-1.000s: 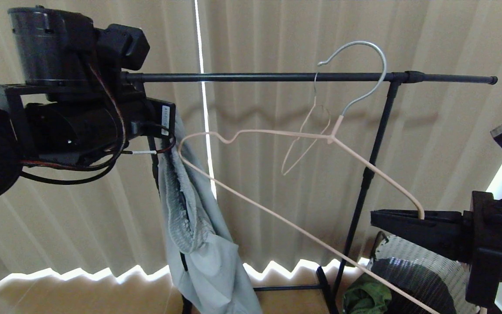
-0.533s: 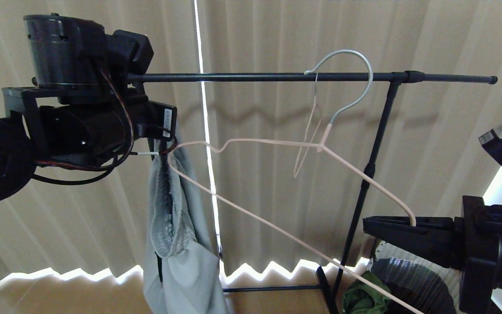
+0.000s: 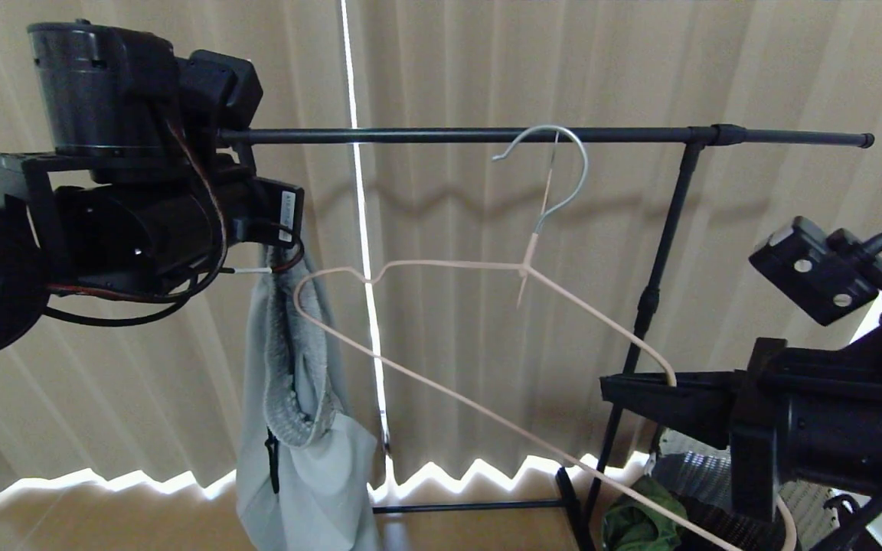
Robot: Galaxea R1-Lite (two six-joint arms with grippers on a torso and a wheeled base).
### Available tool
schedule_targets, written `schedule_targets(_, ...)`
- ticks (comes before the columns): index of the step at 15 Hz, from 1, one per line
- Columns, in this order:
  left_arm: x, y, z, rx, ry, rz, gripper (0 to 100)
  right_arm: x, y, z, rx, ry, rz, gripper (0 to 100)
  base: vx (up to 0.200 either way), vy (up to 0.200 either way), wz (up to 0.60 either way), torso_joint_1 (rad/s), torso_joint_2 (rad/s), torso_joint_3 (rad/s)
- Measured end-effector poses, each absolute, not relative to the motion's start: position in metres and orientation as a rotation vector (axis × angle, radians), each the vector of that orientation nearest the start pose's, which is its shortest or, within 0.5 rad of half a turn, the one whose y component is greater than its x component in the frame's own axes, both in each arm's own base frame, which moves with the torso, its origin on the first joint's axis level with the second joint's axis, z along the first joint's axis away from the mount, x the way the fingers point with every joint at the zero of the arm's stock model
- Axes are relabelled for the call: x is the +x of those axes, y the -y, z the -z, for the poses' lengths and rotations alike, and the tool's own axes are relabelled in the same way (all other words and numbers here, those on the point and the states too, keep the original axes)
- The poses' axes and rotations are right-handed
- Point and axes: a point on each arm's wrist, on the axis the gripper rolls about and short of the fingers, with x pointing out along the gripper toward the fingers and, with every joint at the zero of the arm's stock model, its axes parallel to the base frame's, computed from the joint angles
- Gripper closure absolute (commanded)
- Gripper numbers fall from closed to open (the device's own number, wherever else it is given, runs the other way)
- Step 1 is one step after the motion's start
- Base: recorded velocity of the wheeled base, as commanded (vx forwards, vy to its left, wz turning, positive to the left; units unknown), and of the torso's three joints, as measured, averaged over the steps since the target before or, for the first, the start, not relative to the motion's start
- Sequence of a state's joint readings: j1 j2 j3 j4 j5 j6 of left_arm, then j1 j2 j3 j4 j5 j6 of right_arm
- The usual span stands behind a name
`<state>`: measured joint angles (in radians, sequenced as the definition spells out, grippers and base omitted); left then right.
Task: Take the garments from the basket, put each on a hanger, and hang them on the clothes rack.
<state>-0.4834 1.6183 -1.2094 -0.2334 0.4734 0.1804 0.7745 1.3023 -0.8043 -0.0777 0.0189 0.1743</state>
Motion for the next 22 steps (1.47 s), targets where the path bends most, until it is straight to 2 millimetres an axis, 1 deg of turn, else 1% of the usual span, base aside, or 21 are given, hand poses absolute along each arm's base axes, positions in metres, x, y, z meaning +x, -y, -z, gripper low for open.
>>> schedule_targets(4, 0.27, 0.131, -0.277, 0.27, -0.17, 0.018, 100, 0.163, -0.152, -0.231, 0.015, -0.481, -0.687, 100, 0.0, 0.0, 0.0, 0.0, 0.0, 0.0)
schedule_targets(6, 0.27, 0.131, -0.277, 0.268, -0.171, -0.005, 100, 0.17, -0.158, -0.233, 0.071, -0.5, -0.666, 100, 0.0, 0.0, 0.0, 0.0, 0.0, 0.0)
schedule_targets(10, 0.265, 0.14, -0.275, 0.272, -0.174, 0.02, 100, 0.183, -0.17, -0.237, 0.104, -0.5, -0.632, 100, 0.0, 0.0, 0.0, 0.0, 0.0, 0.0)
schedule_targets(12, 0.265, 0.142, -0.275, 0.271, -0.171, 0.025, 100, 0.185, -0.173, -0.235, 0.101, -0.508, -0.636, 100, 0.0, 0.0, 0.0, 0.0, 0.0, 0.0)
schedule_targets(17, 0.266, 0.143, -0.278, 0.264, -0.159, 0.026, 100, 0.181, -0.182, -0.231, 0.089, -0.517, -0.663, 100, 0.0, 0.0, 0.0, 0.0, 0.0, 0.0)
schedule_targets(19, 0.266, 0.143, -0.275, 0.27, -0.17, 0.027, 100, 0.185, -0.185, -0.235, 0.109, -0.466, -0.671, 100, 0.0, 0.0, 0.0, 0.0, 0.0, 0.0)
schedule_targets(22, 0.265, 0.142, -0.267, 0.285, -0.196, 0.03, 100, 0.188, -0.187, -0.233, 0.107, -0.465, -0.665, 100, 0.0, 0.0, 0.0, 0.0, 0.0, 0.0)
